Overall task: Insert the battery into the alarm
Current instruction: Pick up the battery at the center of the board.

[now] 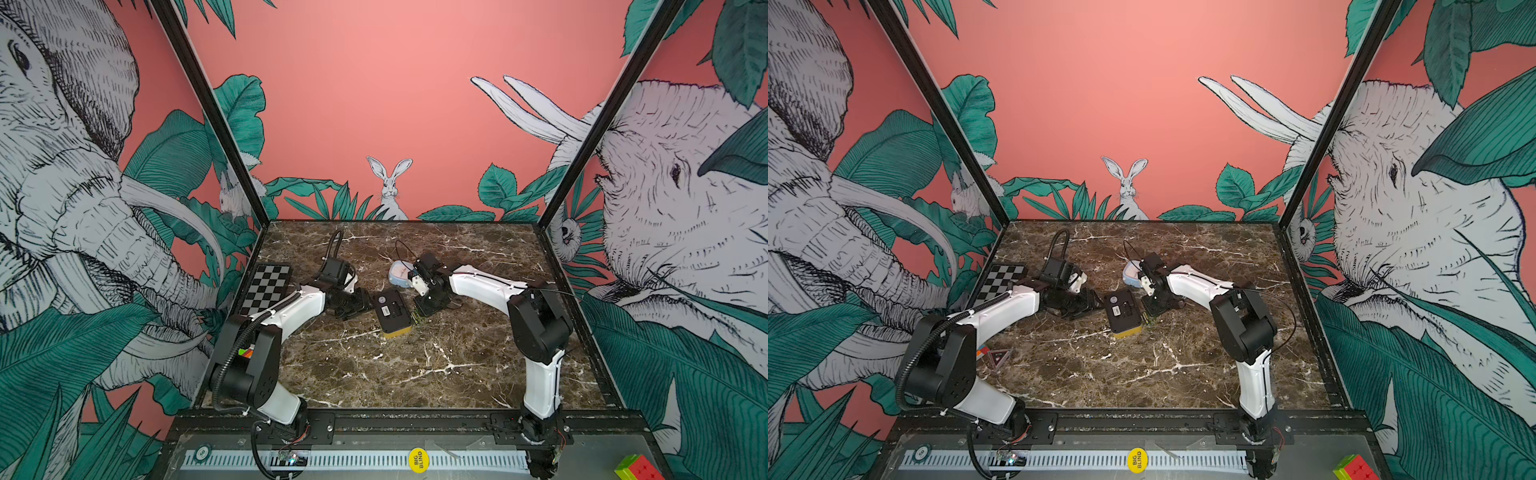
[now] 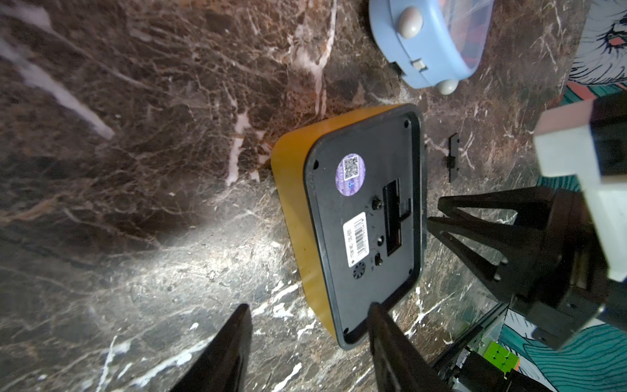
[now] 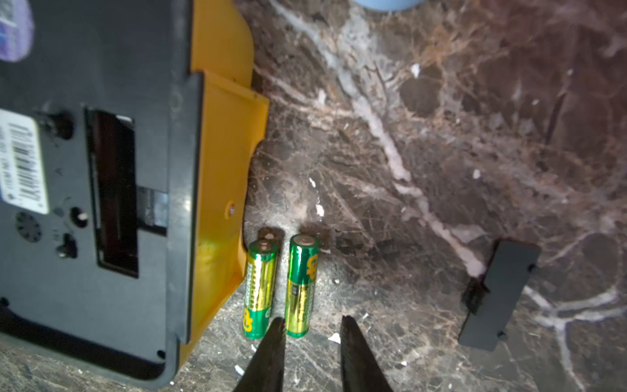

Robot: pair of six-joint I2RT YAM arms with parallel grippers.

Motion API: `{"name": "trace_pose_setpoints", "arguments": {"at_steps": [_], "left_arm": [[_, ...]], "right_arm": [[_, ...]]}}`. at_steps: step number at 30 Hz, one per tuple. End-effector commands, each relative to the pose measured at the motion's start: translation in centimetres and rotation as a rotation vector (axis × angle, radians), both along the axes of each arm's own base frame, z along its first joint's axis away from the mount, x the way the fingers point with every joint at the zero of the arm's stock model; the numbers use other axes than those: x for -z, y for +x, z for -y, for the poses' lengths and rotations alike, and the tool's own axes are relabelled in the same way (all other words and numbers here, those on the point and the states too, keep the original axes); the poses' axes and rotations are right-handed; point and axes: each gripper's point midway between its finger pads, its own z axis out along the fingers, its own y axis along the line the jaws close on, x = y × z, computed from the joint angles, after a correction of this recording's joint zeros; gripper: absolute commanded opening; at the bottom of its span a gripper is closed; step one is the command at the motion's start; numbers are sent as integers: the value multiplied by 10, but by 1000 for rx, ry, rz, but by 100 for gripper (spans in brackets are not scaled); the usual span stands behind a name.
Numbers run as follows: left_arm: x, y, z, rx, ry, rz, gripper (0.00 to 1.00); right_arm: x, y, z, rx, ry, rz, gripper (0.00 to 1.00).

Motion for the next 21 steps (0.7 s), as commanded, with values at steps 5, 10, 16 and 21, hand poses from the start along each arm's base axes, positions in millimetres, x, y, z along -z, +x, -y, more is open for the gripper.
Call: {"name": "trace_pose_setpoints", "arguments": {"at_steps": [5, 10, 16, 21], "left_arm": [[-15, 3, 2, 4, -6, 38, 57], [-15, 2, 2, 3, -6, 37, 57], [-15, 2, 2, 3, -4, 37, 57], [-15, 2, 2, 1, -4, 36, 57]], "right_arm": [[15, -4, -7, 12, -4, -11, 27], [18, 2, -6, 30, -19, 13, 28], [24, 9, -5, 51, -53, 19, 26], [28, 12, -5, 55, -68, 8, 26]]}}
